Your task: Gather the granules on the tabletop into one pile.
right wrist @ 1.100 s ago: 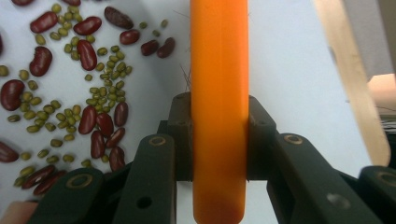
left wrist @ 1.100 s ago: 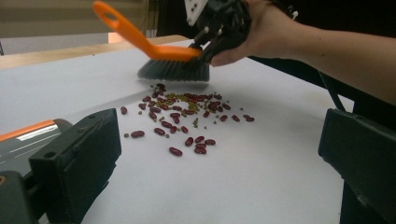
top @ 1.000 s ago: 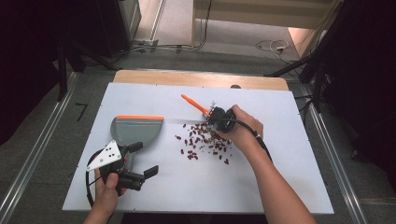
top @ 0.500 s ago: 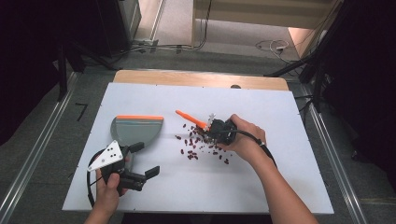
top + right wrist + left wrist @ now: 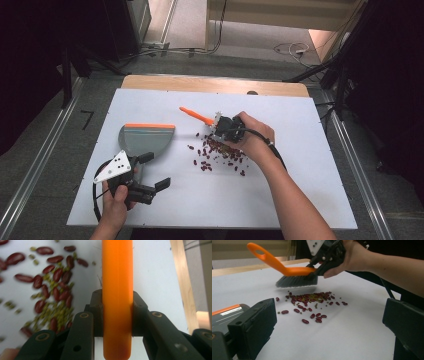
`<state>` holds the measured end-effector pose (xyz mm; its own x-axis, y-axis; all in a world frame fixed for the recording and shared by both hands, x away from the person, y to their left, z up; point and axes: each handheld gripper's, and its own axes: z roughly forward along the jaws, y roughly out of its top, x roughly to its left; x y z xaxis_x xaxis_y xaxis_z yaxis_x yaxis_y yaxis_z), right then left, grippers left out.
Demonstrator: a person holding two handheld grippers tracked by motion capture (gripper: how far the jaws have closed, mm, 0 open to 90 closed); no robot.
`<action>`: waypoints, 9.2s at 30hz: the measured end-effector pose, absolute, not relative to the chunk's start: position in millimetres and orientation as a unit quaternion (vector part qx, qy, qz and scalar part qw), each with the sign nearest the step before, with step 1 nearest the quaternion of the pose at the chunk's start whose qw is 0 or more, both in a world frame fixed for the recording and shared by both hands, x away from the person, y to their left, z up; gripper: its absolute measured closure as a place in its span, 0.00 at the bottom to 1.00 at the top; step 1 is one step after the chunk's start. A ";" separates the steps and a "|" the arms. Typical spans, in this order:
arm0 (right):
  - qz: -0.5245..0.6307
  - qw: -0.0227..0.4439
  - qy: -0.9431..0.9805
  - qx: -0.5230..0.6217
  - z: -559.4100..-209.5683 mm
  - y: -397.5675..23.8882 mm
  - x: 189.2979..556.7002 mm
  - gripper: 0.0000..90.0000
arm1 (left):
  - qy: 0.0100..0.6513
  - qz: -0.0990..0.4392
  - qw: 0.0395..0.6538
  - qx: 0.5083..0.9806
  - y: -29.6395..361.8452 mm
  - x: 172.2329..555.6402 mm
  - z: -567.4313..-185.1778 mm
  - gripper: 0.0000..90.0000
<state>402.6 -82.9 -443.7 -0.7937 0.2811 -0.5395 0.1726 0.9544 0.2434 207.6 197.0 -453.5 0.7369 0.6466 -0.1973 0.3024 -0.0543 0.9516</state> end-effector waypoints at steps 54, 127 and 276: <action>0.122 0.257 0.959 -0.019 -447.3 -48.1 356.4 0.76 | 0.333 0.140 0.601 0.713 194.9 206.7 -453.3 0.00; 0.204 -0.092 0.863 0.453 -449.4 -118.5 386.0 0.76 | 0.336 0.147 0.602 0.709 198.7 207.2 -453.1 0.00; 0.175 0.009 0.974 0.147 -432.5 -148.5 419.9 0.76 | 0.337 0.138 0.598 0.714 193.6 209.4 -457.1 0.00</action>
<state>419.9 -148.5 -432.5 -0.9567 0.2892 0.0342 0.2830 0.8959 0.3425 209.4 193.6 -457.1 0.7345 0.6468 -0.2054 0.3155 -0.0575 0.9472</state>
